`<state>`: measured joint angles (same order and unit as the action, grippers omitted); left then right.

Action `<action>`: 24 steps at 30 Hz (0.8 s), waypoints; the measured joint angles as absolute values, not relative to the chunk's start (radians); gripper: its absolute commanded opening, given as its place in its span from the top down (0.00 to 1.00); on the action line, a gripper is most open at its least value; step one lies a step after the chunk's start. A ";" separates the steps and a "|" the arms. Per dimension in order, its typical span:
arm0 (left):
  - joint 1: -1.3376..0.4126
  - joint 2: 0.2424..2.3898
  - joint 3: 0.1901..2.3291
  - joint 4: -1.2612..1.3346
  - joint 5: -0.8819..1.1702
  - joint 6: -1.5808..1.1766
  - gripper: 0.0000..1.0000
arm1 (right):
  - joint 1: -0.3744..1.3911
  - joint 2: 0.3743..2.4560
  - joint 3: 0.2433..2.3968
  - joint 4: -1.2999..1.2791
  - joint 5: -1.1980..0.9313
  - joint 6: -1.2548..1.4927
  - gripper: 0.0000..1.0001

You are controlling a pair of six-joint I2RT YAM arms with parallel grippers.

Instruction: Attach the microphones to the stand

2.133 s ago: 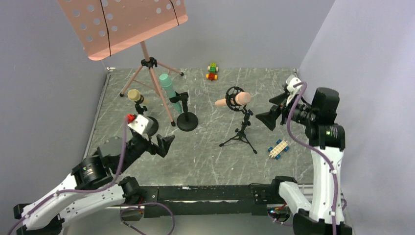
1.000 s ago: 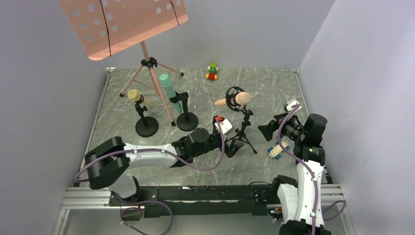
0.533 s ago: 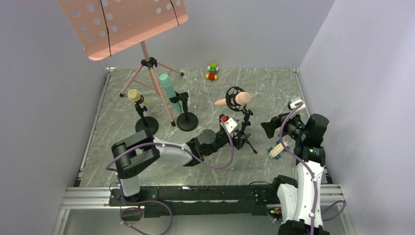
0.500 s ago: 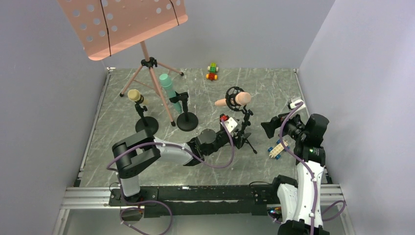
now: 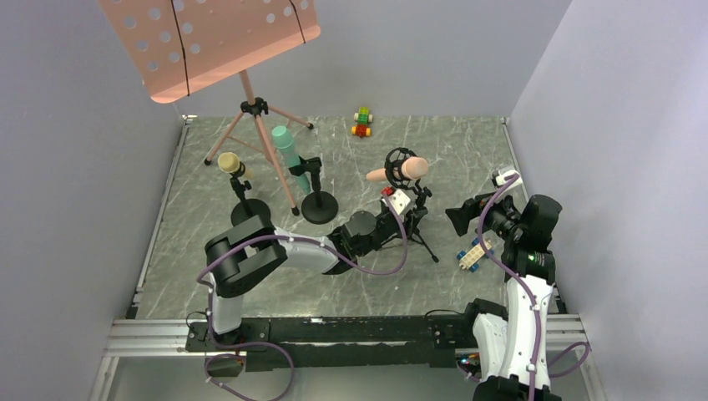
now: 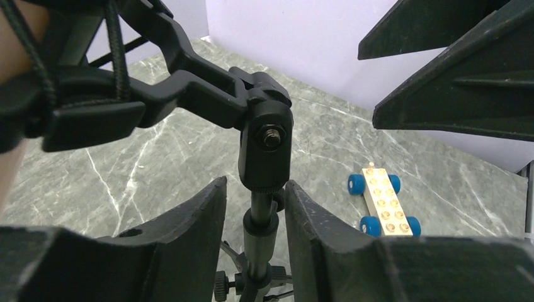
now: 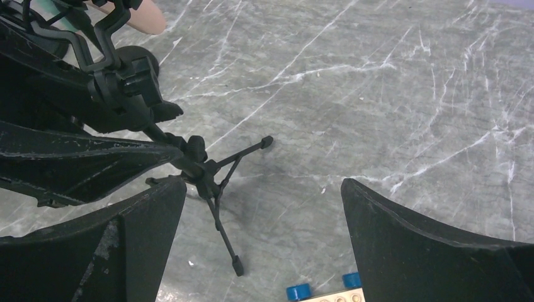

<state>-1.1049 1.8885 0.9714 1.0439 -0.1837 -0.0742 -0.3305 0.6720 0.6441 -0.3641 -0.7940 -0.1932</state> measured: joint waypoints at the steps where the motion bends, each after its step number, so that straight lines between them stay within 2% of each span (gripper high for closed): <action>1: -1.105 1.892 0.973 1.042 -0.184 -0.074 0.58 | -0.332 0.672 0.644 -0.364 -0.794 -0.192 0.00; 4: -1.105 1.903 0.982 1.041 -0.189 -0.075 0.58 | -0.333 0.672 0.644 -0.364 -0.794 -0.190 0.00; 10: -1.105 1.921 1.005 1.041 -0.207 -0.074 0.70 | -0.336 0.673 0.644 -0.364 -0.794 -0.189 0.00; 12: -1.106 1.927 1.018 1.040 -0.208 -0.072 0.80 | -0.336 0.674 0.644 -0.364 -0.794 -0.189 0.00; 14: -1.106 1.929 1.023 1.038 -0.208 -0.070 0.85 | -0.338 0.675 0.644 -0.364 -0.794 -0.189 0.00; 17: -1.106 1.929 1.025 1.040 -0.208 -0.064 0.99 | -0.339 0.675 0.644 -0.364 -0.794 -0.189 0.00; 24: -1.104 1.919 1.013 1.038 -0.182 -0.014 1.00 | -0.342 0.682 0.644 -0.364 -0.794 -0.189 0.00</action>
<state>-1.1042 1.9190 1.0126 1.0382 -0.1818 -0.0135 -0.3416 0.6815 0.6441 -0.3641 -0.7944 -0.1894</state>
